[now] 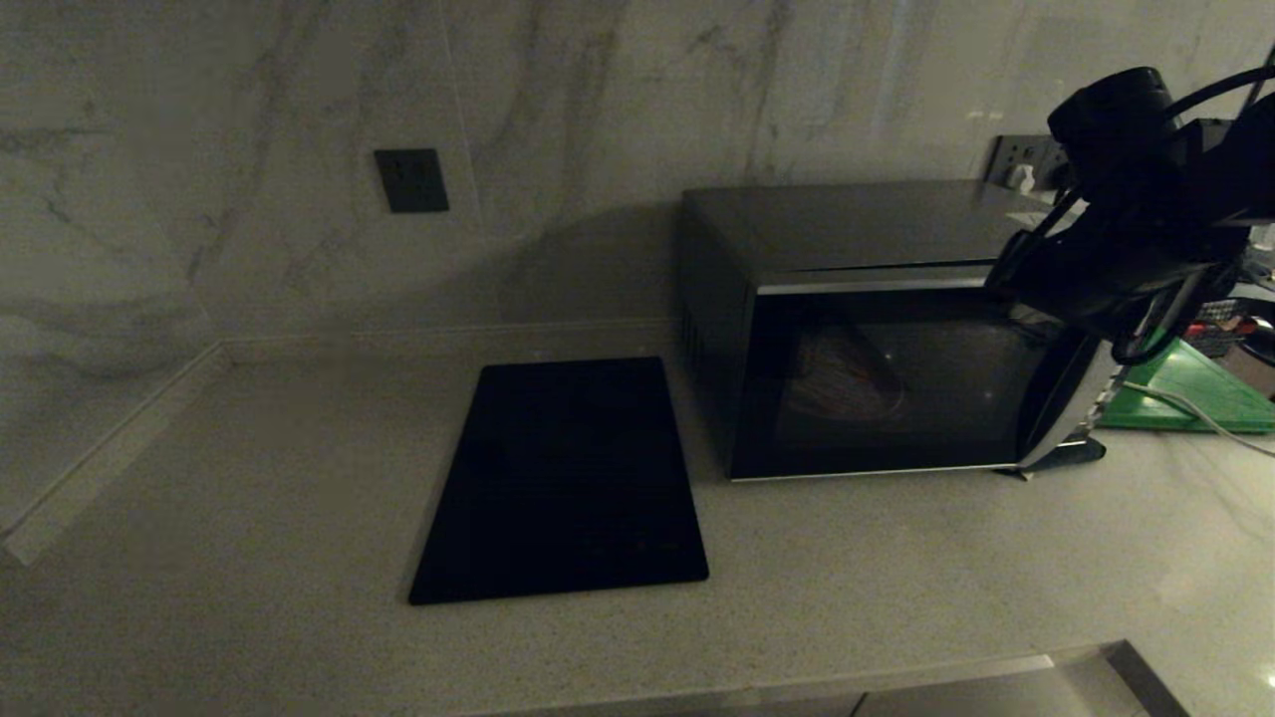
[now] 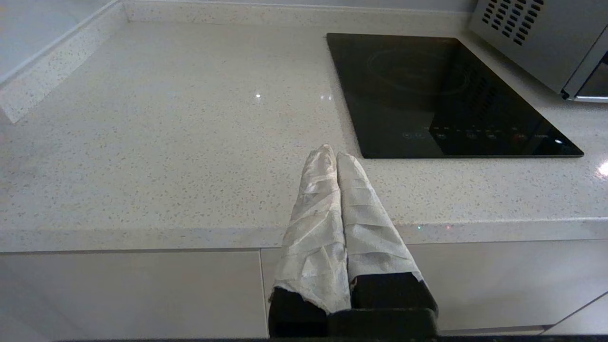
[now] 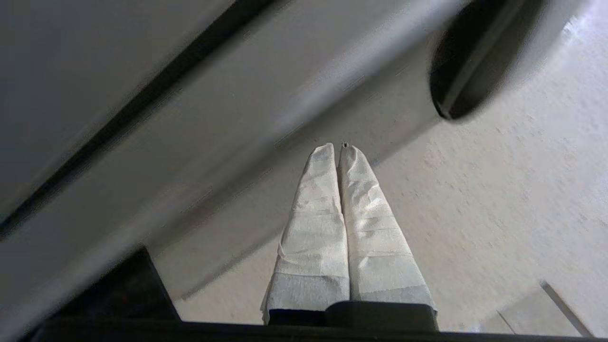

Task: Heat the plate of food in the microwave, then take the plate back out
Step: Close the microwave oven

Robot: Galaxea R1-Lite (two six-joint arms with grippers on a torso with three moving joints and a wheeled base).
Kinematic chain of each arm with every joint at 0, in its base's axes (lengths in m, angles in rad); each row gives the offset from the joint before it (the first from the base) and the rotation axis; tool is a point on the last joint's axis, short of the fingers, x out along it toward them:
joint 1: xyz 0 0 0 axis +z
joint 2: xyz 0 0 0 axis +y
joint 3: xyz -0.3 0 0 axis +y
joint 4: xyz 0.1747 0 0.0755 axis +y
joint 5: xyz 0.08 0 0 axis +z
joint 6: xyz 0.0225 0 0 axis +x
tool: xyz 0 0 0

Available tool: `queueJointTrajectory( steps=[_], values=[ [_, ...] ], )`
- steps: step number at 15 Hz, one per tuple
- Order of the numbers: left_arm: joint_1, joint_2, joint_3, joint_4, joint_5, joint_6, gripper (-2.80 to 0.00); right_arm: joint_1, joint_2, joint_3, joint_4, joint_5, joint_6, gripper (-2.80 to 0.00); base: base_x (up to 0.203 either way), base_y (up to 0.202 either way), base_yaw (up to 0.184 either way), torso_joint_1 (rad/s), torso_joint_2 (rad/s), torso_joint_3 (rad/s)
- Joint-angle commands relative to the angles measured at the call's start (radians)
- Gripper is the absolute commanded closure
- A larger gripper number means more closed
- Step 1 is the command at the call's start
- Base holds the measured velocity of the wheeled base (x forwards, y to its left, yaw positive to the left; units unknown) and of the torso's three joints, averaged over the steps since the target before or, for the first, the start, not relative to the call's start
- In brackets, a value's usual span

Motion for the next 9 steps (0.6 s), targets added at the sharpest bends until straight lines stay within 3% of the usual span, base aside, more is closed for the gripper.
queueJointTrajectory(
  steps=[1, 9],
  values=[
    [0.0, 0.002, 0.0, 0.0, 0.001, -0.001, 0.0, -0.004, 0.013, 0.0, 0.002, -0.002, 0.004, 0.0, 0.0, 0.0, 0.0, 0.0, 0.0, 0.0],
    [0.0, 0.002, 0.0, 0.0, 0.001, -0.001, 0.0, -0.004, 0.024, -0.002, -0.05, 0.024, 0.002, 0.0, 0.0, 0.0, 0.0, 0.0, 0.0, 0.0]
  ],
)
